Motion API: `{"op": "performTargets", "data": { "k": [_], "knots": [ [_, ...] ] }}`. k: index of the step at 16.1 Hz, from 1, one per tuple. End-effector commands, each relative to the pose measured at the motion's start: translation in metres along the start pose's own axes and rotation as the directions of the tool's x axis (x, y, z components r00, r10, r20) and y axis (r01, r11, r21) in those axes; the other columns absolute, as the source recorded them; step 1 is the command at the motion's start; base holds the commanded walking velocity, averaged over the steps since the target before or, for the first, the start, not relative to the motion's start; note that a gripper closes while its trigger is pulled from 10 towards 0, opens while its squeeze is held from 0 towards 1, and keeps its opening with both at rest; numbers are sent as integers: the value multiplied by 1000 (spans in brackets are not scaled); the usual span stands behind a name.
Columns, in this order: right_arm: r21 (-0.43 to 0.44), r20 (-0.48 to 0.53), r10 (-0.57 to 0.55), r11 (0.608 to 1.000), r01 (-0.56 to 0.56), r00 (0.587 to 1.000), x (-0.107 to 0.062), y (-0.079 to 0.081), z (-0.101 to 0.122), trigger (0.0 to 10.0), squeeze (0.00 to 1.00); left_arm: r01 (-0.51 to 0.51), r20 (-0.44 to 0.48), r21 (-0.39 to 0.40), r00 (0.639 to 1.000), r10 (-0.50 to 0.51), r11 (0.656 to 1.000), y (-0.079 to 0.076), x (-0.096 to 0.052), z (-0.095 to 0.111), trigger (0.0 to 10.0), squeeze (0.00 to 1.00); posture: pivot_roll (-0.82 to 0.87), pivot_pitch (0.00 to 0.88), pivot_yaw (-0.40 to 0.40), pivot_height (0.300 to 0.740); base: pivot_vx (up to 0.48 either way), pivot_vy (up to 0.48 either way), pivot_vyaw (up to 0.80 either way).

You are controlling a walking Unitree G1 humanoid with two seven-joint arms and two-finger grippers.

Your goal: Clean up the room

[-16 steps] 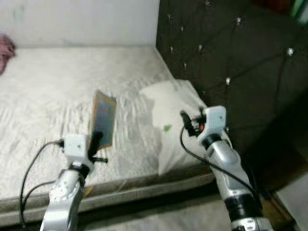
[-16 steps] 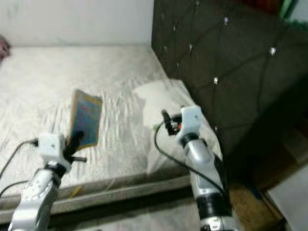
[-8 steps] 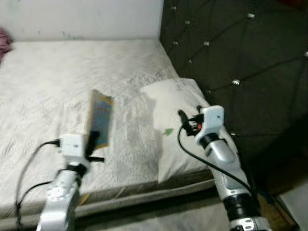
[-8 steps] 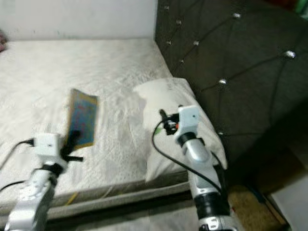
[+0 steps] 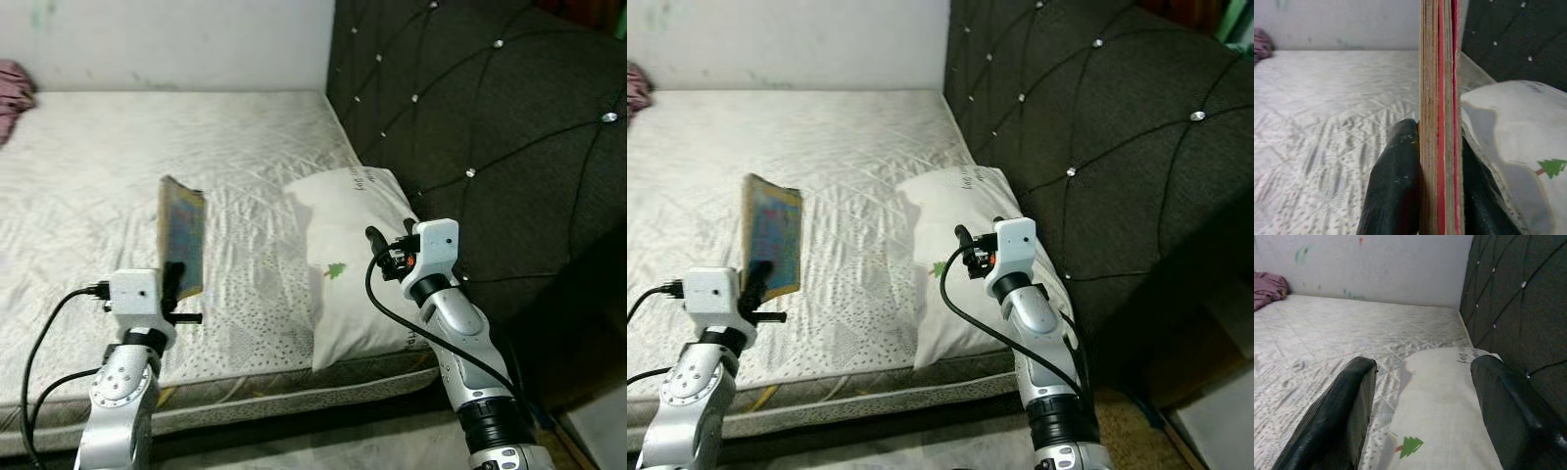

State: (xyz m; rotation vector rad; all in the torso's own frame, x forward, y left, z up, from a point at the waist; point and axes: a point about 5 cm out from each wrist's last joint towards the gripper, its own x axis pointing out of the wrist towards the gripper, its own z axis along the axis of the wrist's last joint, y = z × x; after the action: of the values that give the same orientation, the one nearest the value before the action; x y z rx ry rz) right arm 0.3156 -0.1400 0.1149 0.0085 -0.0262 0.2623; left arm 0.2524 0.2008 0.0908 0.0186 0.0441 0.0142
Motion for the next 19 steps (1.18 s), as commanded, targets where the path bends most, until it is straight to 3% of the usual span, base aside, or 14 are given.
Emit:
{"op": "performTargets", "data": {
  "k": [1,3,7,19],
  "knots": [
    [-3,7,7,1000,-7,1000,0,0,2,10000,0,6,32,3,999,-6,1000,-3,2,6,10000,0,-56,0,-40,740,0,0,0],
    [0,7,8,1000,-8,1000,0,0,2,10000,0,2,30,2,1000,-2,1000,-3,2,6,10000,0,-57,0,-41,740,0,0,0],
    [4,8,10,1000,-10,1000,0,0,2,10000,0,-27,31,-2,999,27,1000,0,2,6,10000,0,-57,0,-41,697,0,0,0],
    [9,2,16,1000,-16,1000,1,1,1,10000,0,-51,46,-22,998,52,998,2,-3,9,10000,0,-53,0,-47,684,0,0,0]
  ]
}}
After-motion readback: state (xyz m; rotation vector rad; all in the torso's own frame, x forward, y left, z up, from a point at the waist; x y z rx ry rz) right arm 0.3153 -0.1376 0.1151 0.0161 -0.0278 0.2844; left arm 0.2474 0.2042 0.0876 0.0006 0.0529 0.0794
